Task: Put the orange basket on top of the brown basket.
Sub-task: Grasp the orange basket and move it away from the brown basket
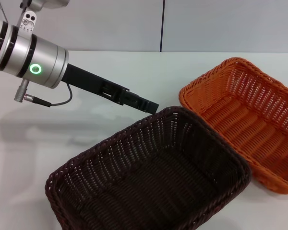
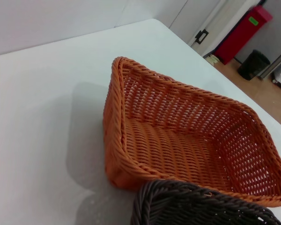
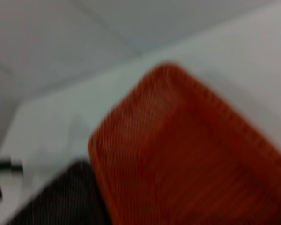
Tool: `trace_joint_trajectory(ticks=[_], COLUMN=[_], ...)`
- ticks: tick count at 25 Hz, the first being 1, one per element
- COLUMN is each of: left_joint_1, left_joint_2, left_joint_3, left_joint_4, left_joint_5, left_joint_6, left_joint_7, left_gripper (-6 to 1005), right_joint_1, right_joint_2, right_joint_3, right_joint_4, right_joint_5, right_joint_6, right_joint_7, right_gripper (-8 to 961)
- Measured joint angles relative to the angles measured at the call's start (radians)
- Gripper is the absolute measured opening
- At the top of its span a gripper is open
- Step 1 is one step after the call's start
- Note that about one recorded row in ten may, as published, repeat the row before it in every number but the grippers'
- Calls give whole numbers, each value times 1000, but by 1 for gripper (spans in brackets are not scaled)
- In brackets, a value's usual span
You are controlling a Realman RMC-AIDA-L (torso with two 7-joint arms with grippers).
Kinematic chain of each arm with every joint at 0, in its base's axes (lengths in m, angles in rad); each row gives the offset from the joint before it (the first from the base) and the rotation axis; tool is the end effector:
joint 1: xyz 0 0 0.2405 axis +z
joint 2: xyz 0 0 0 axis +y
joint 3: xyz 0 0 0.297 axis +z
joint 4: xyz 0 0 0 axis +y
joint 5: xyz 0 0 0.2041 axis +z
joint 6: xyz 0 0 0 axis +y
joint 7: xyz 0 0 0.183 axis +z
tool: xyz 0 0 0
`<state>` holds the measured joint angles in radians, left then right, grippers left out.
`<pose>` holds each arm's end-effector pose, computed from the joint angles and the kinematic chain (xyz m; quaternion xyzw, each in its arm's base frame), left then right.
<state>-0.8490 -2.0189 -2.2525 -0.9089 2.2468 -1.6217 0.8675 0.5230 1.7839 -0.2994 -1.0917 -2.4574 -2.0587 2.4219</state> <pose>-0.1692 0.4262 -0.0316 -0.9290 -0.3607 -0.0695 0.0459 0.3388 0.3241 0.1573 -0.7658 0.6140 0.1138 0.1536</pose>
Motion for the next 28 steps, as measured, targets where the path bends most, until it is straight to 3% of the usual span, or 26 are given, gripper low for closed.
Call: trace_joint_trajectory(ticks=[4,6,11,20,28], left_joint_1=[1,1,4,-26,-27], left_joint_2=[0,0,5,8,-3], left_joint_3=[18,18,34,56,91], left_joint_4=[7,7,39,90,93], left_joint_5=[0,0,0,2,2], left_joint_6=[-5,-5,0,15,37], left_joint_7=[1,1,17,41,43], left_gripper=[859,859,859,859,859], right_joint_1=[36,47,49,31,26], right_joint_2=[-5,-22,-38,-38,-34], right_joint_3=[-52,-52,-40,-27,-27], right_joint_4=[35,83,121,143,266], right_joint_5=[-42,-70,-131,-186,-145], right_joint_6=[-5,-15,-10,23,94], right_joint_7=[19,41,60,83,72], right_gripper=[770,770,768,766,764])
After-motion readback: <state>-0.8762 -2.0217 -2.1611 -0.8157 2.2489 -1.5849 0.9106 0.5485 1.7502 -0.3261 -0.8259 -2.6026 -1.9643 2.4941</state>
